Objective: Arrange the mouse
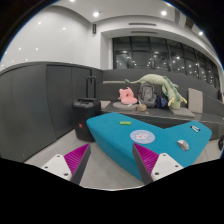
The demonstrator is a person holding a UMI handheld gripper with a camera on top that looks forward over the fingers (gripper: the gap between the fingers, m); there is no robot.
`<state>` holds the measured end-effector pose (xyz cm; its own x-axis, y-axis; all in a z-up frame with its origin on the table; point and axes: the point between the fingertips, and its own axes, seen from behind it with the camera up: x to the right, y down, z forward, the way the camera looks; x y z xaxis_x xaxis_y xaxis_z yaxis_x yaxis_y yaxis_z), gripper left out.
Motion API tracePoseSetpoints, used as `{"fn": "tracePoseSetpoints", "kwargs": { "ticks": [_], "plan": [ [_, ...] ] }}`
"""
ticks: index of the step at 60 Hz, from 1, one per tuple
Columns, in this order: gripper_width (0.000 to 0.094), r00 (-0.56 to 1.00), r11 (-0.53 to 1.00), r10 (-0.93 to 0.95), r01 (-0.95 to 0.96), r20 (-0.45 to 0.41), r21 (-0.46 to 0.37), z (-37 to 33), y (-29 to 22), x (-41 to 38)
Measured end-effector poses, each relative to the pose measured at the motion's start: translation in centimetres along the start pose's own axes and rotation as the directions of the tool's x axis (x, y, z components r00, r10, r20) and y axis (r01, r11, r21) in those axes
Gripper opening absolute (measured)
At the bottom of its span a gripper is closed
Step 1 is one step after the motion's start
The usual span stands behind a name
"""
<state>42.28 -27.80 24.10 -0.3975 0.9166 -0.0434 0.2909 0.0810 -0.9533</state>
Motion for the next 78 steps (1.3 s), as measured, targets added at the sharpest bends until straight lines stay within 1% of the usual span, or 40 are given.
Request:
{"fn": "tracePoseSetpoints", "kwargs": {
  "ticks": [12,29,41,59,70,78],
  "plan": [
    [0.0857,1.000,1.000,-0.008,0.008,-0.030,0.000,-0.5,0.8,3.7],
    [0.0857,0.991,1.000,0.013,-0.015,-0.130,-0.018,-0.6,3.2,11.5],
    [0.0857,0.973,0.998,0.011,-0.025,-0.230,-0.058,-1.6,5.9,19.5],
    [0.0858,0.918,0.997,0.005,-0.037,-0.397,-0.073,-5.0,8.7,32.8],
    [0.0858,0.887,0.996,0.001,-0.041,-0.461,-0.076,-7.2,9.9,39.8],
    [0.0856,0.884,0.994,0.025,-0.073,-0.467,-0.084,-7.3,11.0,42.9]
  ]
}}
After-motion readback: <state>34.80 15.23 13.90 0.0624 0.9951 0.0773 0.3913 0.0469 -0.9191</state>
